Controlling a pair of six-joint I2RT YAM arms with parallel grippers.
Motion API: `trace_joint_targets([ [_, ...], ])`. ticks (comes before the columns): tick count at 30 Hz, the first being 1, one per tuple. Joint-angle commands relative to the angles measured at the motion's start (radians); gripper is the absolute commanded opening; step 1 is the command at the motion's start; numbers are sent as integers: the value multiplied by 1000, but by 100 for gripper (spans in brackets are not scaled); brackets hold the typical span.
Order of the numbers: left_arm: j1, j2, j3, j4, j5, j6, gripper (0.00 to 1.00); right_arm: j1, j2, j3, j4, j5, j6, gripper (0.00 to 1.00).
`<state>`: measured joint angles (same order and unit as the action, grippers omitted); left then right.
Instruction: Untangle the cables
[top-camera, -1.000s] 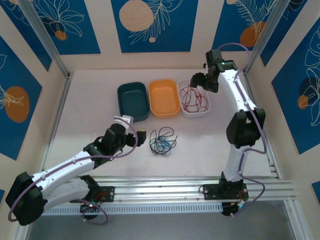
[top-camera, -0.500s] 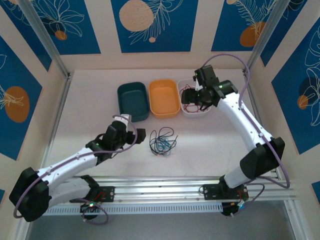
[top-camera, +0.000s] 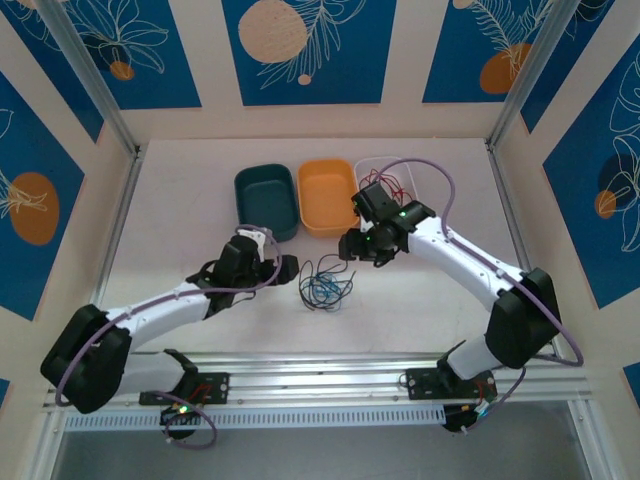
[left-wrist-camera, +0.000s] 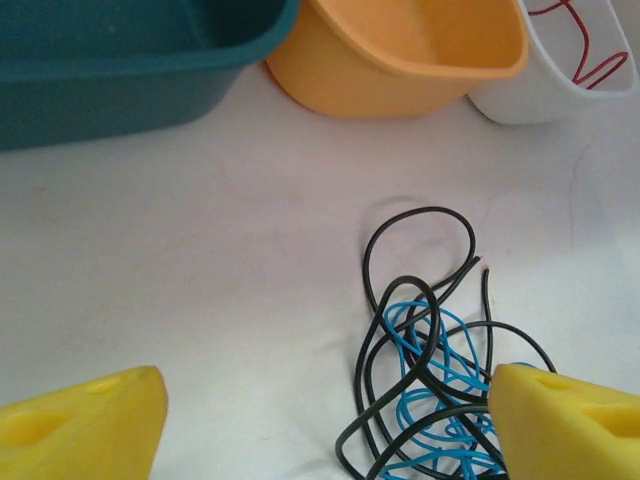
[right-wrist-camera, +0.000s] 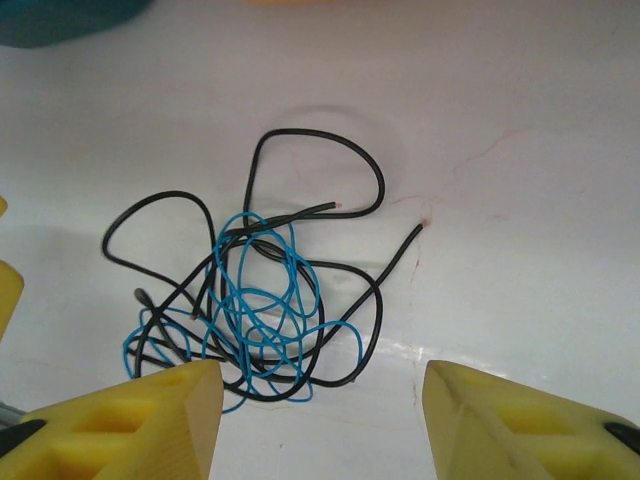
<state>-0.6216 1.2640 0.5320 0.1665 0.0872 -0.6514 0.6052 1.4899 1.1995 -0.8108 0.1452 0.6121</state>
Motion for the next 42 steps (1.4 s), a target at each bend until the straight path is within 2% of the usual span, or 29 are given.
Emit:
trace_joint_targets([
  [1,8,50,4,71,75,-5,79,2,55,-10,19,-20,54,53],
  [6,10,140,37,120,134,-10,70,2,182,43,28,-21,41,46],
  [19,8,192,66,139,149,8,64,-14,424,134,77,42,8,40],
  [26,6,218,67,150,159,4,58,-21,490,114,141,14,4,35],
  [30,4,237,71,153,163,4,43,-19,496,114,145,31,9,28],
  [34,3,232,64,135,146,4,25,-10,458,114,119,77,15,13],
  [36,3,215,56,123,130,6,18,-1,420,109,96,114,17,11],
  [39,4,175,36,96,89,9,11,16,350,94,67,175,20,9],
  [42,4,132,21,66,46,17,8,33,285,82,46,219,20,7],
])
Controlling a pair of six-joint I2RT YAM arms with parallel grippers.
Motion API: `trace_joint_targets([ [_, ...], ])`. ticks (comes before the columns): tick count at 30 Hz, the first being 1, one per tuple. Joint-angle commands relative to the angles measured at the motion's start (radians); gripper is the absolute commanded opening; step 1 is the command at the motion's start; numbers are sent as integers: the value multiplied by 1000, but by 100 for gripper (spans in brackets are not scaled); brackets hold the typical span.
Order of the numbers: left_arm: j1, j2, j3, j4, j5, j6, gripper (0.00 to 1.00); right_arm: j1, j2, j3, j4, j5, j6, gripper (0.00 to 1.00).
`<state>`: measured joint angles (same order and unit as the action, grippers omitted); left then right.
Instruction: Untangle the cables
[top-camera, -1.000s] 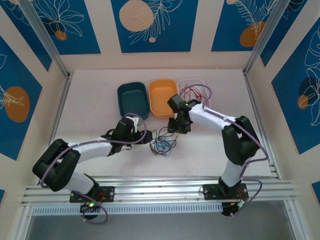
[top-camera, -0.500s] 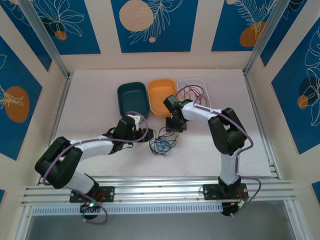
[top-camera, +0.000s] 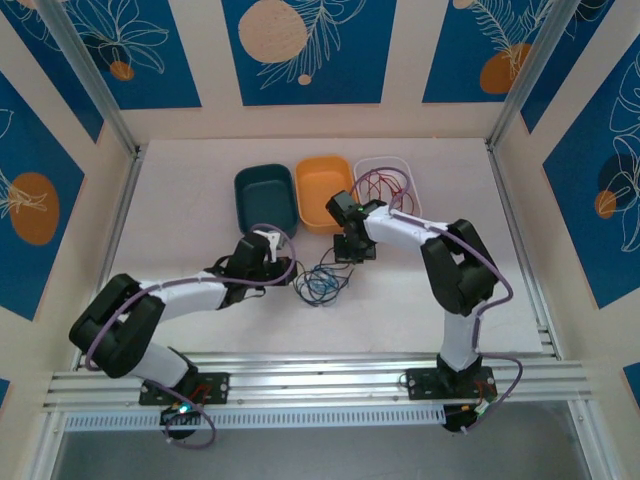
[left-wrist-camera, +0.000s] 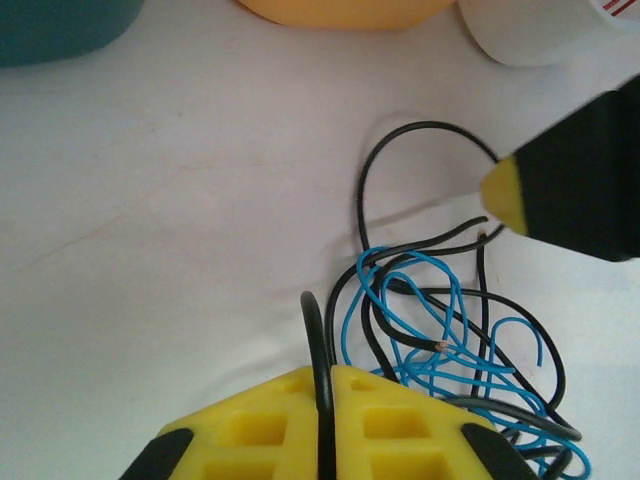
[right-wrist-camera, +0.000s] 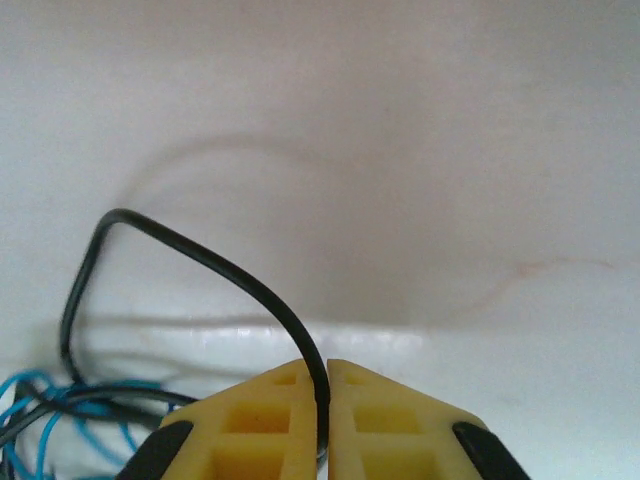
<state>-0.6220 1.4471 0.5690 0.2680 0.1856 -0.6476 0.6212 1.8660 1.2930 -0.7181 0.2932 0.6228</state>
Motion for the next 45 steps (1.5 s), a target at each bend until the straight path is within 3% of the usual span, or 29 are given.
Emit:
trace_joint_targets([
  [1,4,-65,-19,-49,-69,18,7,22,-113,-14,-55,90,9,7],
  [10,9,-139,-61,-166,-191,28,0,72,-321,35,-153,253,-6,3],
  [20,9,-164,-104,-156,-209,14,0,130,-575,98,-94,225,-126,3],
  [31,10,-150,-105,-104,-176,12,1,190,-712,188,-67,280,-249,4],
  [34,9,-175,-111,-72,-148,26,15,199,-734,201,-58,272,-269,4],
  [37,10,-220,-113,-58,-140,48,45,204,-727,217,-65,270,-294,4],
  [38,9,-240,-116,-52,-138,59,51,205,-716,223,-74,272,-293,4],
  [45,6,-421,-158,26,-83,158,58,213,-660,243,-84,279,-273,4],
])
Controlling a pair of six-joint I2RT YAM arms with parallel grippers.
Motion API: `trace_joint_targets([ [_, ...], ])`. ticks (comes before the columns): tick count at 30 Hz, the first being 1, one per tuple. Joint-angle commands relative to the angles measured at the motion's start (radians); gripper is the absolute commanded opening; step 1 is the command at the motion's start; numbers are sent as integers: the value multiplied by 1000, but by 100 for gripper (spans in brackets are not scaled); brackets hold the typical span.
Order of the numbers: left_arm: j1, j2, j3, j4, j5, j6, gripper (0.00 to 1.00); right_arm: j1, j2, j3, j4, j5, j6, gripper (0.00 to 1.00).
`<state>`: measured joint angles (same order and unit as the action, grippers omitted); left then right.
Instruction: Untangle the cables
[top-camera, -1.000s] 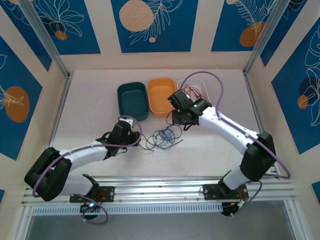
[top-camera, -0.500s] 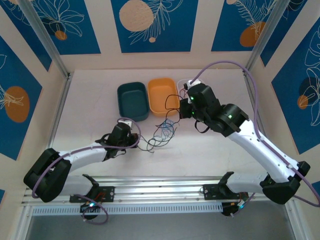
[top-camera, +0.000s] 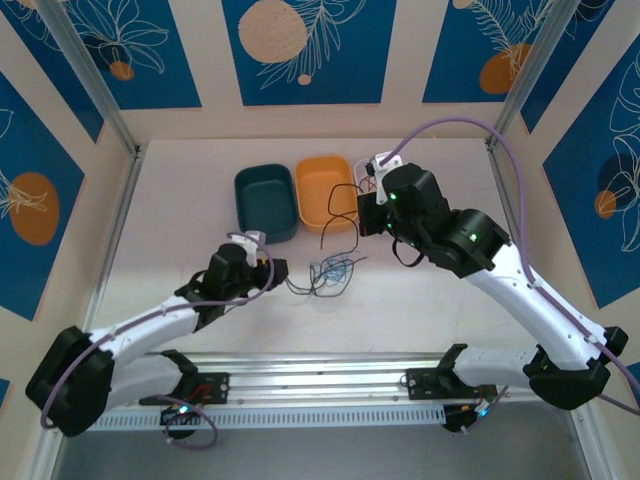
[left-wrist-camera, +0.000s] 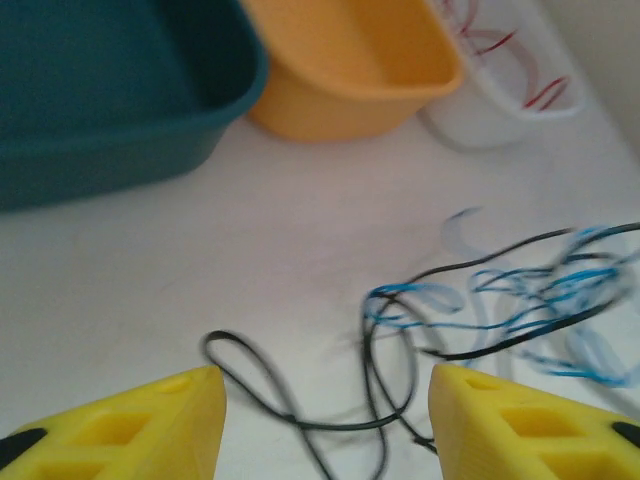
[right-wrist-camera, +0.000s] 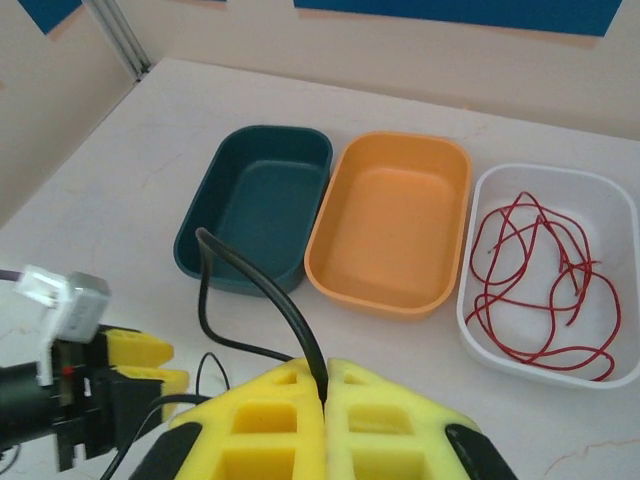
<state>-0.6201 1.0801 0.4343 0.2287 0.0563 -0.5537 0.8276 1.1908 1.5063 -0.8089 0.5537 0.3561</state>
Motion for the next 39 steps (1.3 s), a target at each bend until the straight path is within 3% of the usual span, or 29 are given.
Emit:
trace_joint_targets([
  [1,4,-75,-24,60,44,77,60,6,21,33,10,21,-6,4],
  [5,4,-107,-17,7,15,93,68,-1,58,88,2,15,-23,4],
  [9,4,-97,-28,3,0,67,70,6,98,195,-15,-4,-68,4],
  [13,4,-76,-46,63,23,40,73,21,139,317,-38,-43,-120,4],
  [24,5,-21,11,133,54,47,80,110,239,549,-38,0,-274,3],
  [30,4,-20,4,232,67,47,93,113,309,647,-70,19,-299,3],
  [35,-9,-13,-35,431,157,152,98,115,319,660,-53,-36,-289,4],
  [39,-22,41,-31,492,174,255,94,116,319,677,-43,-65,-278,4],
])
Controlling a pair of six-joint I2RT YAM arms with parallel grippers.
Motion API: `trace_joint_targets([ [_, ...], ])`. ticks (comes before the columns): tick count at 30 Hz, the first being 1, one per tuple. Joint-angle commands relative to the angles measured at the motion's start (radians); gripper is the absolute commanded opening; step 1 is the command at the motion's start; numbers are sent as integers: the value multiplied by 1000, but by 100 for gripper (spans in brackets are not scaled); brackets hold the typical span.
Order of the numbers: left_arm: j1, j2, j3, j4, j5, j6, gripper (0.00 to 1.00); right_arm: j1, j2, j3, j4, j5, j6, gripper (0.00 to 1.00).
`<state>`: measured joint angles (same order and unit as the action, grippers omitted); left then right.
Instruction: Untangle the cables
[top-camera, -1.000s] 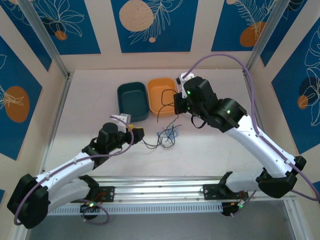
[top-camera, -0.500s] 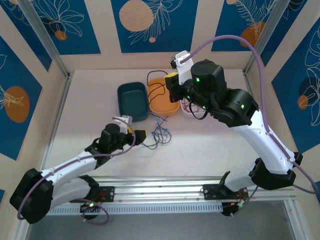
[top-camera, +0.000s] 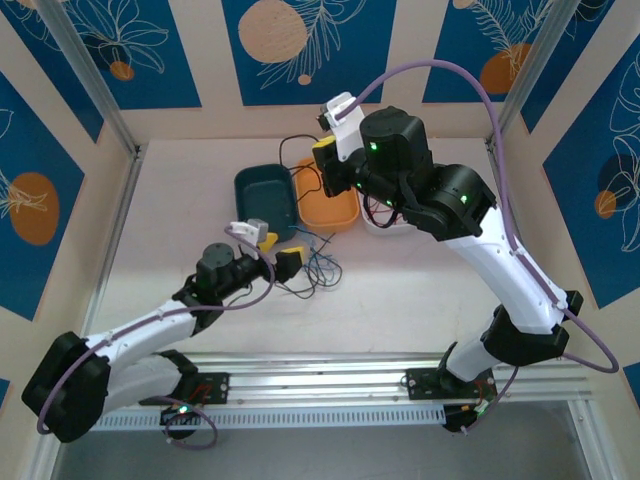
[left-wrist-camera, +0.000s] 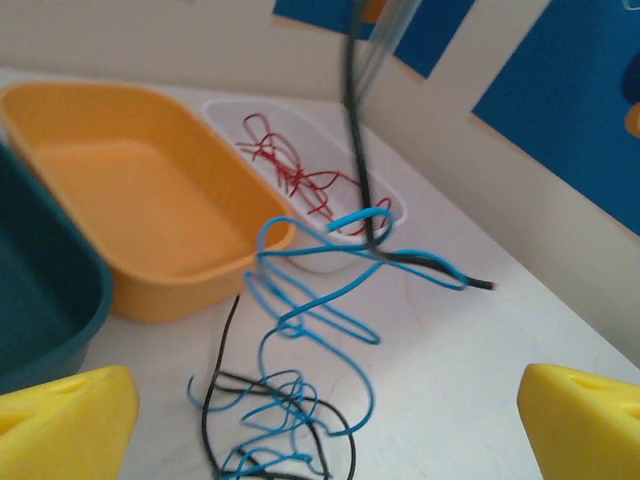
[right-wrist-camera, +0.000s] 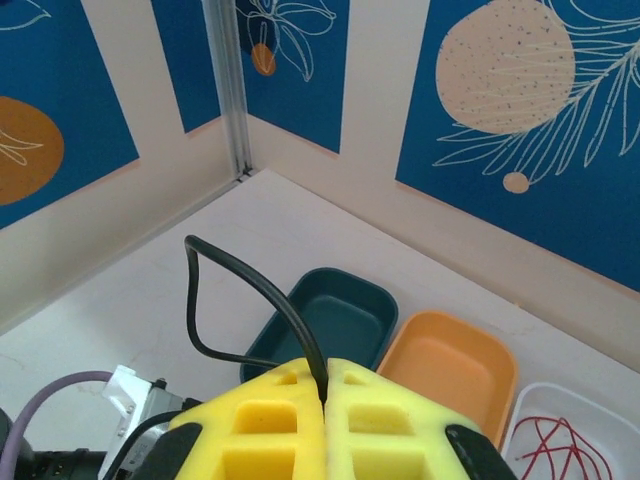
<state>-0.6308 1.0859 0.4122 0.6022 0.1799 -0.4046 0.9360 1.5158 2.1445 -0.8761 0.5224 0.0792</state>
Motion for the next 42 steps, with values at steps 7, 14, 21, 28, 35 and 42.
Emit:
trace_joint_targets([
  [7,-14,219,-25,362,89,89,81,4,-37,39,28,-67,22,4],
  [14,-15,354,38,481,135,30,65,3,-87,6,36,-109,44,3],
  [21,-16,394,10,546,99,-30,11,-10,-128,-5,29,-72,34,3],
  [28,-6,353,-71,497,-32,-78,0,-34,-179,-23,33,-19,18,3],
  [35,2,204,-140,308,-159,-68,0,-56,-224,-30,40,45,-9,3],
  [42,28,-113,-190,-137,-405,-48,0,-86,-257,-26,51,119,-51,3],
])
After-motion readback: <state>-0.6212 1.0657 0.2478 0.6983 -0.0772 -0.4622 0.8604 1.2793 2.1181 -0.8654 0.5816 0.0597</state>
